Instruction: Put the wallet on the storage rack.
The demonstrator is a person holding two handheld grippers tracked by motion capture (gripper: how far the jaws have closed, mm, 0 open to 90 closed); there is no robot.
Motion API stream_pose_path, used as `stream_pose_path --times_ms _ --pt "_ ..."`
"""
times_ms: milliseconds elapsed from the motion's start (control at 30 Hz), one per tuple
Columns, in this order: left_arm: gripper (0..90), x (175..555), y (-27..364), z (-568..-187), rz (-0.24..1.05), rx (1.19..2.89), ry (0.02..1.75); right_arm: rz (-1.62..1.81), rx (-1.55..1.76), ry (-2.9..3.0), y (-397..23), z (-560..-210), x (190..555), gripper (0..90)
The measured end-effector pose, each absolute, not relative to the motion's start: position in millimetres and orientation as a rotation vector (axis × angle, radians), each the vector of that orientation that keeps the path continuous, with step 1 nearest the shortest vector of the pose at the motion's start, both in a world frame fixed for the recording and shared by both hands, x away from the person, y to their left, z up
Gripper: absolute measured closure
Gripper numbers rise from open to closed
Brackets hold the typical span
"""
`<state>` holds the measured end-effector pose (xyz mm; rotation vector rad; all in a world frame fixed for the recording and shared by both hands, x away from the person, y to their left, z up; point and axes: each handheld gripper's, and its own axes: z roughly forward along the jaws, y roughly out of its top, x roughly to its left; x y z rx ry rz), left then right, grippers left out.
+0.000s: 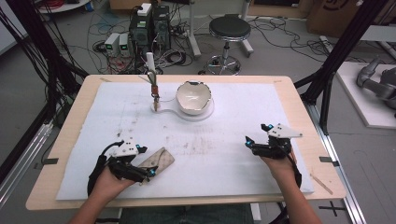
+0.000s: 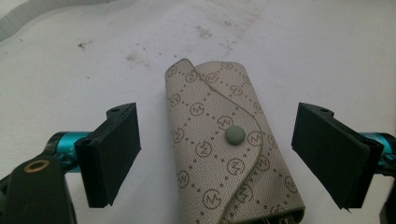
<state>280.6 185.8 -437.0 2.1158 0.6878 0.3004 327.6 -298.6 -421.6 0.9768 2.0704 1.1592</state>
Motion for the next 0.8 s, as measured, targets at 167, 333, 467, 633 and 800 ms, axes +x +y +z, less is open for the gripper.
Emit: stream_pose_path --times_ms 167,333,467,633,800 --pt "15.3 281.1 179.0 -443.7 0.306 2.163 0.72 1.154 0.979 2.076 -297.9 -421.8 327.7 20.4" --pt "15.3 278.9 172.2 -447.0 0.321 2.228 0.719 1.152 0.968 2.076 -297.7 -422.0 327.8 20.4" --pt "15.3 276.5 169.3 -450.2 0.328 2.27 0.735 1.15 0.966 2.083 -297.0 -422.2 327.9 20.4" --pt "15.5 269.0 174.9 -450.2 0.338 2.268 0.758 1.148 0.961 2.086 -296.4 -422.2 327.5 20.4" --pt "16.7 269.0 176.8 -451.5 0.316 2.253 0.783 1.142 0.957 2.092 -295.4 -423.0 328.3 20.4"
